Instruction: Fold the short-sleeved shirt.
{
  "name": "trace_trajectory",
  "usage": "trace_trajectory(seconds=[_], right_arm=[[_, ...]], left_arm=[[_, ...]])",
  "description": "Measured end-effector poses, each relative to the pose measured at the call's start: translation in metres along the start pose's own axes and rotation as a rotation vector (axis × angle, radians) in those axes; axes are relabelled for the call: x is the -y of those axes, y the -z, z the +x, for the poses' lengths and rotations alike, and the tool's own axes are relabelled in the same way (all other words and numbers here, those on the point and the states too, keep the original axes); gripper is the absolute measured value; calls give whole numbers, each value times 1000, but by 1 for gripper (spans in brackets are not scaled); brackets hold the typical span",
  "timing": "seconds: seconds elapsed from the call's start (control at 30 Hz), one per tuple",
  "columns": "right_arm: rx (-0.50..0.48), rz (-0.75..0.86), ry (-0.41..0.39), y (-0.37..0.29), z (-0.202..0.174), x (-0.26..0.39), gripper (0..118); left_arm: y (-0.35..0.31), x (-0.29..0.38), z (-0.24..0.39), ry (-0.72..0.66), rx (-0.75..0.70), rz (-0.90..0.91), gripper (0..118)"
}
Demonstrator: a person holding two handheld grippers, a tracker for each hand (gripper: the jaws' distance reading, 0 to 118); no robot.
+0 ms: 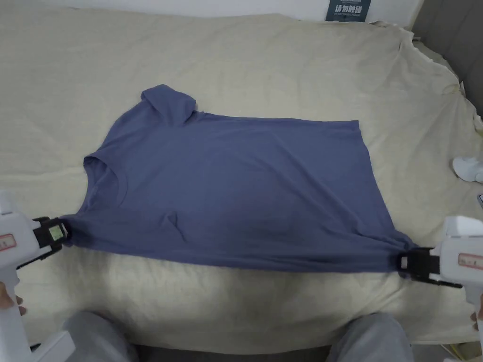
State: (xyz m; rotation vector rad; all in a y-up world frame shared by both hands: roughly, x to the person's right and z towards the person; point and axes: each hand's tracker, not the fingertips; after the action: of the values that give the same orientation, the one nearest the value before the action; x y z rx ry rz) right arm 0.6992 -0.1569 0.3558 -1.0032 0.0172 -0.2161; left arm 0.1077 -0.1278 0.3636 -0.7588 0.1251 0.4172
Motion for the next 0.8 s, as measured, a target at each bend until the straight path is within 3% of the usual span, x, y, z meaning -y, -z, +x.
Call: trace_trajectory(seconds=[0.3, 0.5, 0.8], right_arm=[[49, 80, -5, 16, -34, -97, 6], [63, 2, 125, 71, -36, -145, 6], [131, -94, 158, 145, -35, -179, 6]], left_arm=[[45, -68, 32, 27, -17, 70, 0], [104, -95, 52, 89, -87, 63, 0], [189, -104, 71, 90, -168, 13, 0]])
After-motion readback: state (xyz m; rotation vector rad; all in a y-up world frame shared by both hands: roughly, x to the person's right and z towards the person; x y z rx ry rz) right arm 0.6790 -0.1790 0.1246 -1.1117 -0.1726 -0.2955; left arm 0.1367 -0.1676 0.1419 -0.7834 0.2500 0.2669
